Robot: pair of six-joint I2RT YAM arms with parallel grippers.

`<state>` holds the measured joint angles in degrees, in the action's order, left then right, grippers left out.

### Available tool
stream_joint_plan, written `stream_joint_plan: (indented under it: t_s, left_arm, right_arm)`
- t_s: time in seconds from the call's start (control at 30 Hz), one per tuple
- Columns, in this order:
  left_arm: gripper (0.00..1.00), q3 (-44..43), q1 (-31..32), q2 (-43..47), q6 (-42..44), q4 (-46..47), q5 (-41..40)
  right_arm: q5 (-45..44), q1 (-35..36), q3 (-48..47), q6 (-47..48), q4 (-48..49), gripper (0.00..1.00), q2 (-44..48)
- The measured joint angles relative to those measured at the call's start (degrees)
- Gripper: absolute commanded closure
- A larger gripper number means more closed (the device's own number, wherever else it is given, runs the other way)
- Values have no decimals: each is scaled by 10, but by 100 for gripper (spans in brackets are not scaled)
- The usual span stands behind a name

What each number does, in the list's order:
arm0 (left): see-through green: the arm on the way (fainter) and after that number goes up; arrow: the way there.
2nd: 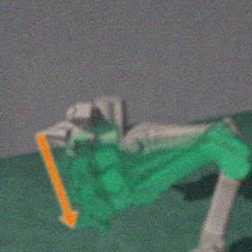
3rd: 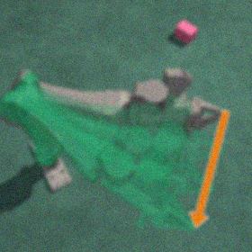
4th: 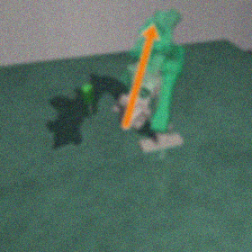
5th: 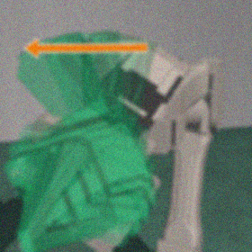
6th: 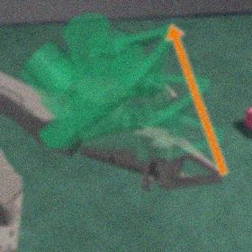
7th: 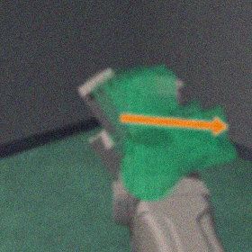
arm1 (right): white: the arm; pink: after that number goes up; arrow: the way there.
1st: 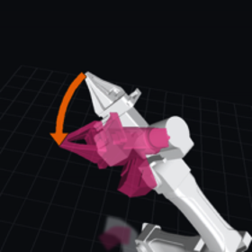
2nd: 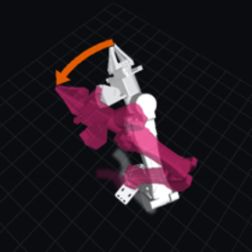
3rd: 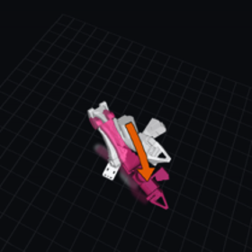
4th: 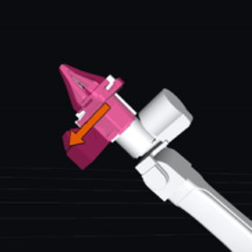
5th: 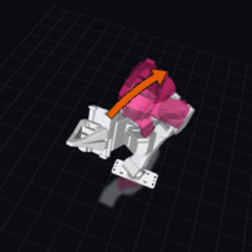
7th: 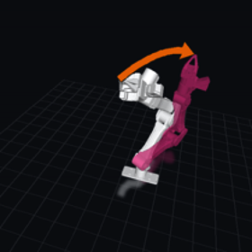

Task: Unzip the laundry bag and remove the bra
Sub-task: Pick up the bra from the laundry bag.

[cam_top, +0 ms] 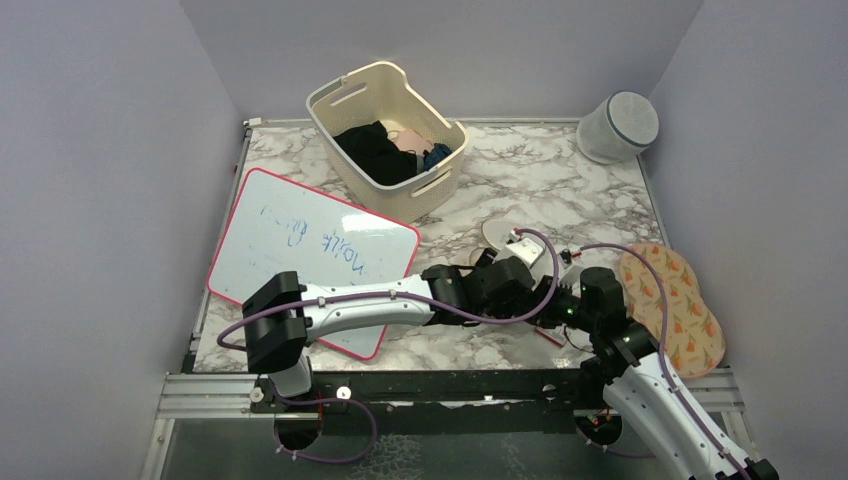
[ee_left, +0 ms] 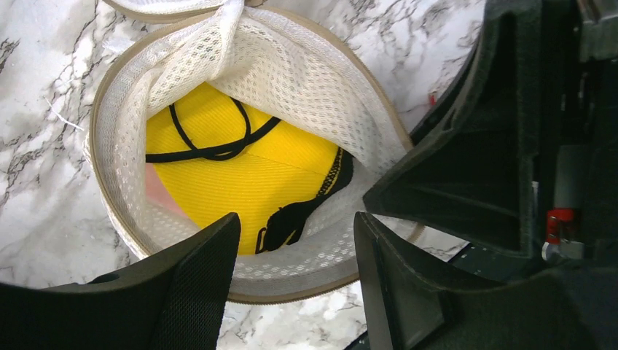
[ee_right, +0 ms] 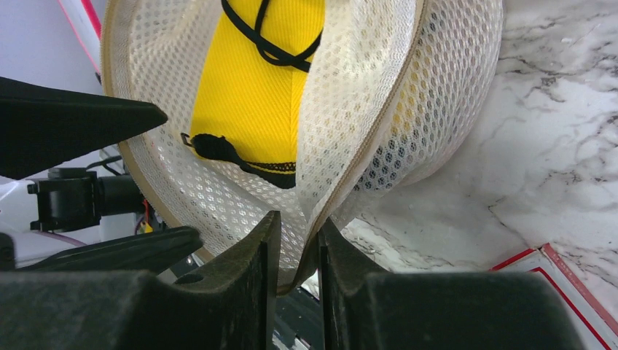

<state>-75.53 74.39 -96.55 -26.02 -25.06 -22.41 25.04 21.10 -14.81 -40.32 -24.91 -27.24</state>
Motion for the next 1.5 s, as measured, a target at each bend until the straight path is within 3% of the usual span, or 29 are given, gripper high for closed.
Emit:
stream_joint_plan:
  t_s: [0.2, 0.33, 0.43, 0.73, 0.9, 1.33, 1.5]
  left_arm:
    - [41, 0, 0, -34, 11, -21, -15]
    - [45, 0, 0, -49, 10, -28, -30]
    - [52, 0, 0, -58, 10, -29, -43]
    - [88, 0, 0, -65, 12, -29, -59]
    - [99, -5, 2, -66, 14, -32, -59]
    - [100, -45, 23, -62, 31, -34, -56]
    - [100, -25, 31, -3, 30, -32, -55]
  right_arm:
    - [10, 0, 23, 0, 5, 78, -3]
    - [15, 0, 24, 0, 7, 78, 12]
    - [17, 0, 24, 0, 9, 78, 14]
    - [25, 0, 25, 1, 18, 78, -3]
    - [29, 0, 26, 1, 23, 78, -10]
    - [11, 0, 20, -5, 6, 79, -1]
    - [-31, 0, -5, -20, -23, 80, 19]
